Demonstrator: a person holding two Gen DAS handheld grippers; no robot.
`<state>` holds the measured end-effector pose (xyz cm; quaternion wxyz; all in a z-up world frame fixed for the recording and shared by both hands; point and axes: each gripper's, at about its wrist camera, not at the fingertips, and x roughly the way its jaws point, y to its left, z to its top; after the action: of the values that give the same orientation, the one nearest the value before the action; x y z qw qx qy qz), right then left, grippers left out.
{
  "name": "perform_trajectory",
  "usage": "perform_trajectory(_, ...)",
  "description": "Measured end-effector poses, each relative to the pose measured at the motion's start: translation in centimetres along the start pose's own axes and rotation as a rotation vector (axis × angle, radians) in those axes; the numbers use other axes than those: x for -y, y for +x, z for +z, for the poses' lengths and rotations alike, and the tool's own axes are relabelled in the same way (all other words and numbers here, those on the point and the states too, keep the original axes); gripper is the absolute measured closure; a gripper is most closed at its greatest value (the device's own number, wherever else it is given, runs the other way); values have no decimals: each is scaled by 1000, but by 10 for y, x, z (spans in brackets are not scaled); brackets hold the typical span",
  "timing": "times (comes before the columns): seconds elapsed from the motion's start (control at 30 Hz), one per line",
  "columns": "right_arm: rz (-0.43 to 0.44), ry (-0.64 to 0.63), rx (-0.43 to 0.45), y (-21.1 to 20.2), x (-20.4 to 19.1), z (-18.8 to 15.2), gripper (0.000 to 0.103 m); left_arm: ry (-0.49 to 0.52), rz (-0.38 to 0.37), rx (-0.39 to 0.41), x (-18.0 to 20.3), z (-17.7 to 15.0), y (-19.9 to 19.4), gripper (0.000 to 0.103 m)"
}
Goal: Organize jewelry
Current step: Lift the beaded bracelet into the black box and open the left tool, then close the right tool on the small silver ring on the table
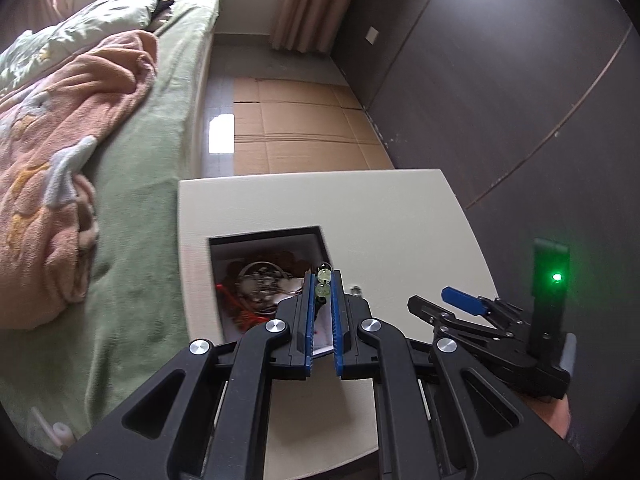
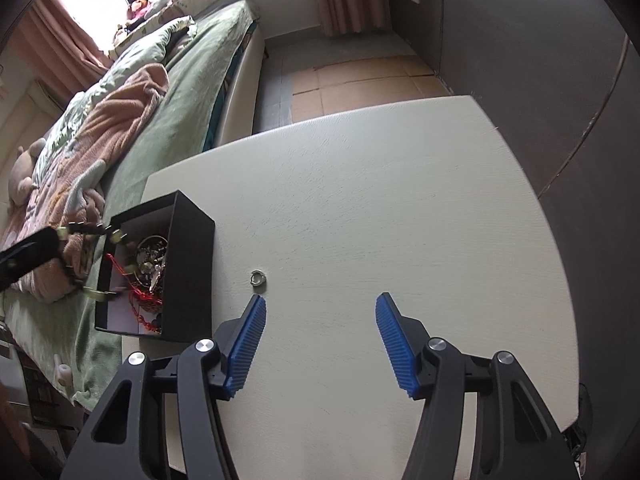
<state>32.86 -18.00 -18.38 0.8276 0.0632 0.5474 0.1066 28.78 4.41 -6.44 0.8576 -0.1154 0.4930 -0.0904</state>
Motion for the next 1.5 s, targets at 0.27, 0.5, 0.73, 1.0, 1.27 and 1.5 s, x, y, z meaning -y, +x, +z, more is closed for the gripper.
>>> perform_trajectory(0.27, 4, -43, -40, 24, -21, 7, 52, -38, 8, 13, -25, -2, -8, 95)
perform_trajectory(0.5, 4, -73, -81, 46, -40, 18, 57, -53, -5, 8, -34, -1, -5, 95)
perform_trajectory(0.73, -17, -109, -117, 66, -52, 23, 64, -65, -22, -8, -36, 2, 4, 82)
perform_trajectory(1.0, -53, -168, -137, 67, -60, 25, 102, -87, 7, 18, -40, -2, 8, 48)
perform_trajectory(1.27, -46, -118, -127, 60, -50, 23, 102, -101, -9, 15, -48, -5, 13, 38)
perform_trajectory(1.5, -57, -80, -124, 54, -48, 28, 86, -115, -25, 22, -58, -6, 13, 31)
